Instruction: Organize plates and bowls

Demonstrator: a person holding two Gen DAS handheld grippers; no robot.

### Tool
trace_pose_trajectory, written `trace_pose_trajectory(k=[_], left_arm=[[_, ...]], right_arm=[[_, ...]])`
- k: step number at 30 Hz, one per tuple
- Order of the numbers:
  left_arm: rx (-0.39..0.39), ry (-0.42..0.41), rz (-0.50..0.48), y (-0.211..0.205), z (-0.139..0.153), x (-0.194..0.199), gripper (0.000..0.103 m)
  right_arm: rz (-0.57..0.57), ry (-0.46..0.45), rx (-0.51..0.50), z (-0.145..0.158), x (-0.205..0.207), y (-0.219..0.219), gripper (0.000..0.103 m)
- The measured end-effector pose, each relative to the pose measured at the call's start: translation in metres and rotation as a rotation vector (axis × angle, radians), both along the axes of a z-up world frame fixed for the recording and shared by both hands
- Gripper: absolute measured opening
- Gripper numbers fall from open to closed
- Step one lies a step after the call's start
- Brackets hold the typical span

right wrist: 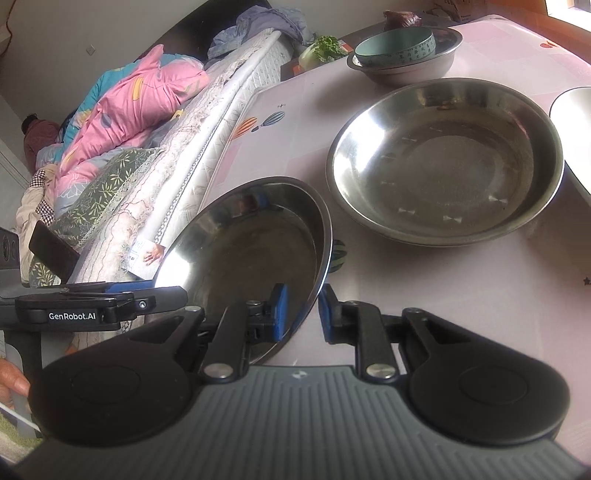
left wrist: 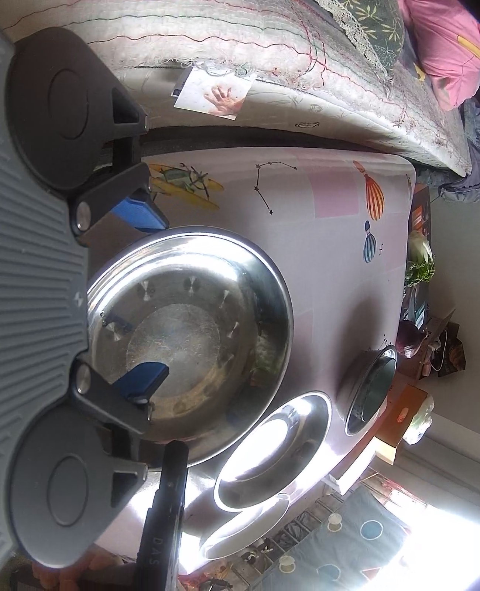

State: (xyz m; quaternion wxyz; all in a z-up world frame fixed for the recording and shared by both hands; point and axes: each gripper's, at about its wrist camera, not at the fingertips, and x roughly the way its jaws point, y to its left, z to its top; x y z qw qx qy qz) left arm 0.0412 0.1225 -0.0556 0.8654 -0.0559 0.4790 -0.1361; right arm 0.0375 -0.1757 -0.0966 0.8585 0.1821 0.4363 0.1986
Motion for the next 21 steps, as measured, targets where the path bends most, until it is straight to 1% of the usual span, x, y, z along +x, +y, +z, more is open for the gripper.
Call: trace_pose_trajectory(k=[2,4,6,8,9,10,12,14,15,18,20,21], left_arm=[[-0.003,0.002,-0.016,-0.003,0.0,-0.008,0.077],[0.018,-0.008,-0.018,-0.006,0.0,-0.014,0.077],[0.063,-0.054,-0.007,-0.011,0.003,-0.02,0.078],[0.102,-0.092,0.011,-0.015,0.003,-0.023,0.081],[0.112,-0.098,0.027,-0.016,0.001,-0.023,0.084],[0.12,-0.094,0.043,-0.016,-0.001,-0.022,0.084],[0.129,-0.086,0.067,-0.018,-0.005,-0.018,0.084],[0.13,-0.096,0.085,-0.019,-0.007,-0.017,0.083],[0.137,-0.105,0.093,-0.02,-0.007,-0.017,0.083],[0.177,-0.124,0.13,-0.026,-0.012,-0.018,0.081],[0.164,-0.108,0.149,-0.027,-0.015,-0.016,0.077],[0.148,-0.092,0.16,-0.026,-0.018,-0.015,0.072]], right_arm=[[0.003,0.007,-0.007,-0.001,-0.004,-0.004,0.019],[0.002,0.013,0.002,-0.002,-0.008,-0.009,0.019],[-0.003,0.015,-0.005,-0.001,-0.008,-0.012,0.019],[-0.005,-0.02,-0.049,0.005,-0.008,-0.011,0.019],[-0.001,-0.044,-0.085,0.008,-0.006,-0.01,0.019],[0.004,-0.054,-0.1,0.009,-0.004,-0.009,0.019],[0.018,-0.044,-0.078,0.009,0.004,-0.011,0.019],[0.03,-0.023,-0.049,0.006,0.012,-0.012,0.019],[0.032,-0.012,-0.051,0.004,0.016,-0.01,0.019],[0.048,-0.025,-0.085,0.001,0.021,-0.001,0.019],[0.055,-0.036,-0.091,0.0,0.023,0.004,0.019],[0.058,-0.043,-0.093,0.0,0.023,0.004,0.019]])
